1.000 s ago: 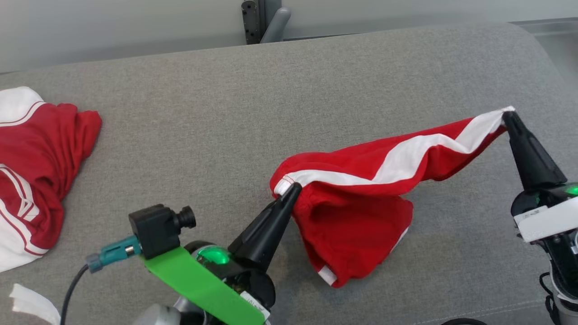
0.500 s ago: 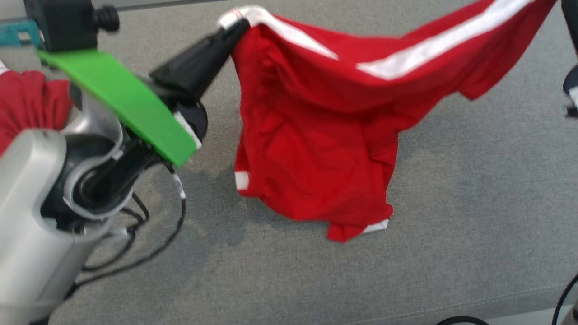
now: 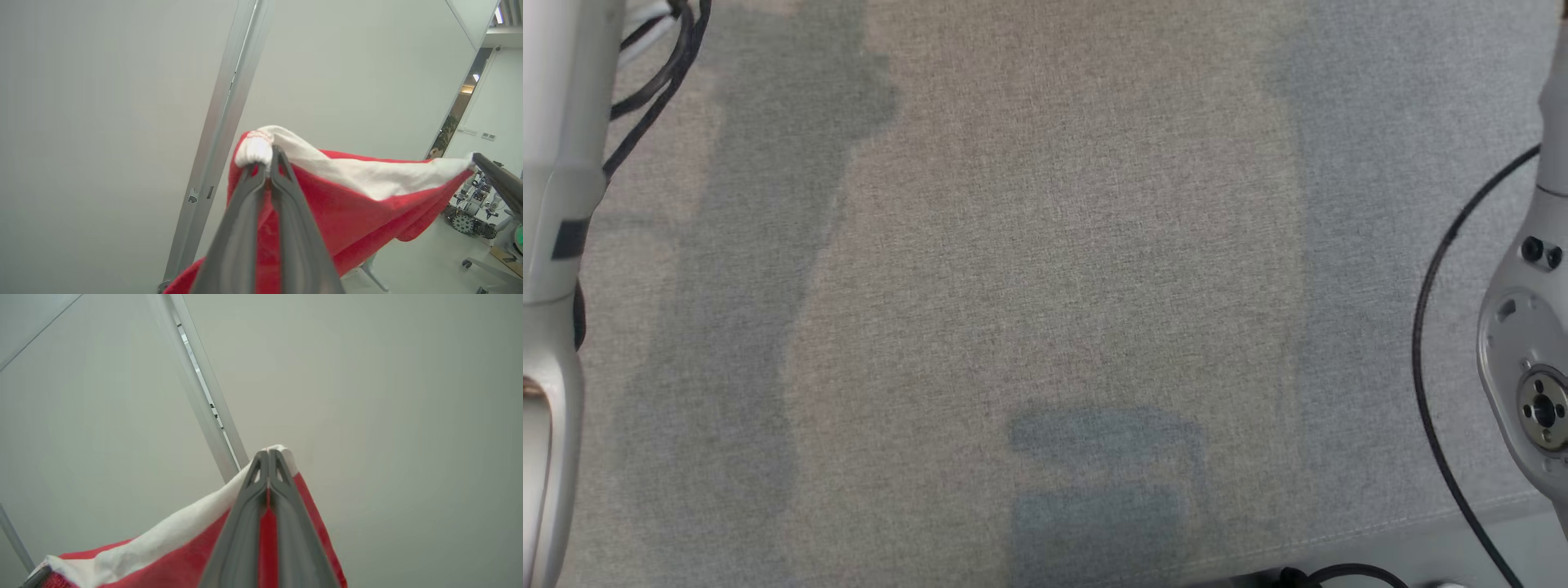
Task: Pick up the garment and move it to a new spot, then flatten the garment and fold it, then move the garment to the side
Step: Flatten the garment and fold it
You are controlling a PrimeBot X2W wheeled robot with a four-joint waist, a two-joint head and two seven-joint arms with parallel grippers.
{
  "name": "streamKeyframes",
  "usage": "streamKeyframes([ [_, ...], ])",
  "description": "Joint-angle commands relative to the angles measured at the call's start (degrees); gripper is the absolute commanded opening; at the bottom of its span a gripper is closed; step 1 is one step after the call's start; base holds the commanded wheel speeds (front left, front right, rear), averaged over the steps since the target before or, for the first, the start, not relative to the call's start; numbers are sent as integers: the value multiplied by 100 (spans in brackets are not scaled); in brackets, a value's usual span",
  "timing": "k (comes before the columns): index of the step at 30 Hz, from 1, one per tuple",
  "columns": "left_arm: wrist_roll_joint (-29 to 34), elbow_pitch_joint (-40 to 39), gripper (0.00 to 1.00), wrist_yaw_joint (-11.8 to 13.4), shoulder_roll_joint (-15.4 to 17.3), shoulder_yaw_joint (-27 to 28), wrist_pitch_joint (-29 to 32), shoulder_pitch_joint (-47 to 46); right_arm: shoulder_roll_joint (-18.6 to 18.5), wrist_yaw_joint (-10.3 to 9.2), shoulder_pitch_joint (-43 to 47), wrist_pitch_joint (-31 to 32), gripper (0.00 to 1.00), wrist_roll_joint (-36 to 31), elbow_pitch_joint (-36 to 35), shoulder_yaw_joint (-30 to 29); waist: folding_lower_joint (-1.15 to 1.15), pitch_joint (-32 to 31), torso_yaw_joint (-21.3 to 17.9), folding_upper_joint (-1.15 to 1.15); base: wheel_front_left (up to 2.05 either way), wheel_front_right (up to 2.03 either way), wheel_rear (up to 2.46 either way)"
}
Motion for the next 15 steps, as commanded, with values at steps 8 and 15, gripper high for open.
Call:
streamKeyframes([
  [8, -237, 734, 0, -588, -199, -280, -744, 871, -285, 2, 1494, -463, 0, 1202, -178, 1089, -3, 42, -125, -1, 0, 0, 0],
  [15, -718, -798, 0, -610, 734, -1140, -966, 3905, -1321, 2, 4829, -681, 0, 2461, -1412, 1986, -3, -455, -130, -1, 0, 0, 0],
])
